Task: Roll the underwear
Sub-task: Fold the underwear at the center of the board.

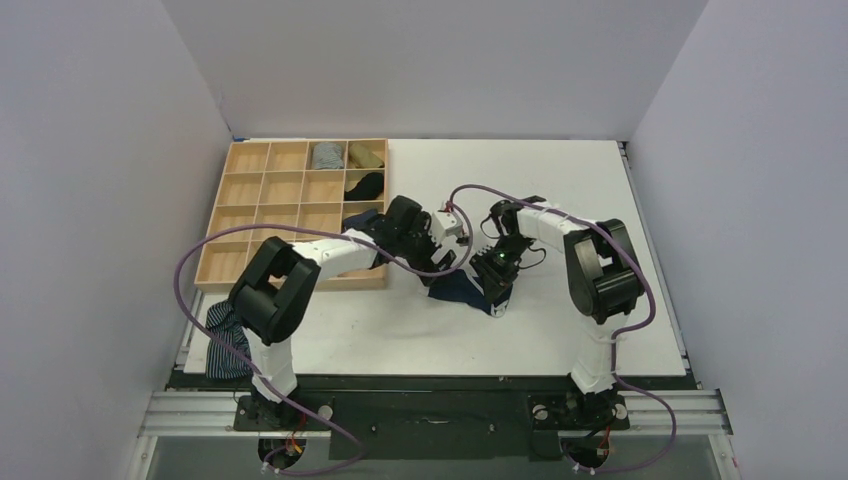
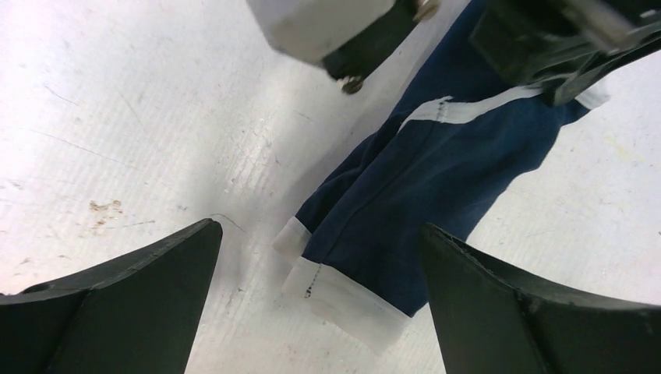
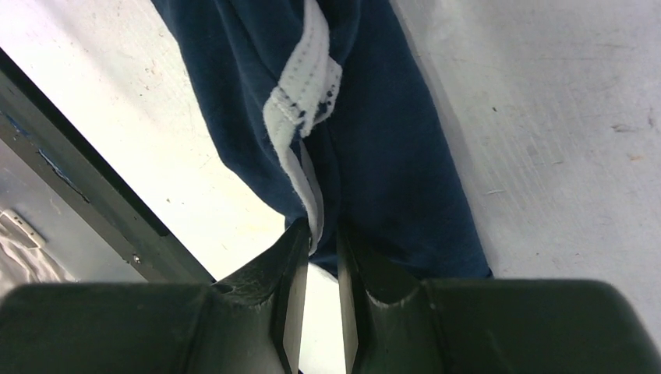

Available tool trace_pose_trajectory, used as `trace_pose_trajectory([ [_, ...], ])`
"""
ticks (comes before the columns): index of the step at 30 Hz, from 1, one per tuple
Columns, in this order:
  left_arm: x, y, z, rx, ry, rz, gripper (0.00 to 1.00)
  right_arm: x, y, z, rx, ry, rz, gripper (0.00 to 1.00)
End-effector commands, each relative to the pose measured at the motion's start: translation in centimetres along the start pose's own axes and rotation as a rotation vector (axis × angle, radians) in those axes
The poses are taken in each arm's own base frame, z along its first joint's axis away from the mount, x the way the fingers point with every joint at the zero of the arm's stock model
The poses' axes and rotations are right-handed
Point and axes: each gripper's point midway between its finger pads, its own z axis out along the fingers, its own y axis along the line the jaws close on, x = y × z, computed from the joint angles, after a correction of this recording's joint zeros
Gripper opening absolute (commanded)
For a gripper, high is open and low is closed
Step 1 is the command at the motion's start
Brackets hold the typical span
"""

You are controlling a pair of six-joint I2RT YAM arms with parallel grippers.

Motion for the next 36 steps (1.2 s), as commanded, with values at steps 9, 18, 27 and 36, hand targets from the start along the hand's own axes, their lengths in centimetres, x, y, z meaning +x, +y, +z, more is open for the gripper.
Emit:
trace_pose_trajectory([
  [9,-5.3,1.0,-4.7,-0.096,-0.206,0.111,0.97,-3.1,1.4,-4.4,0.009,-0.153,-0.068,0.28],
  [18,-4.4,-2.1,-8.3,0.129,-0.239,0.048,0.97,-5.4,2.4,-7.6,0.001,-0.242,-0.099,0.34],
  [27,-3.2,-5.4,-7.3,0.458,-0.18,-0.147,0.97,-6.3,5.3,-6.0,-0.256,-0.218,-0.135,0.34],
  [36,-1.7,-4.2,-3.9,0.482,-0.119,-0.257,0.97,-7.1,4.6,-3.0,-0.374,-0.165,-0.1,0.34],
])
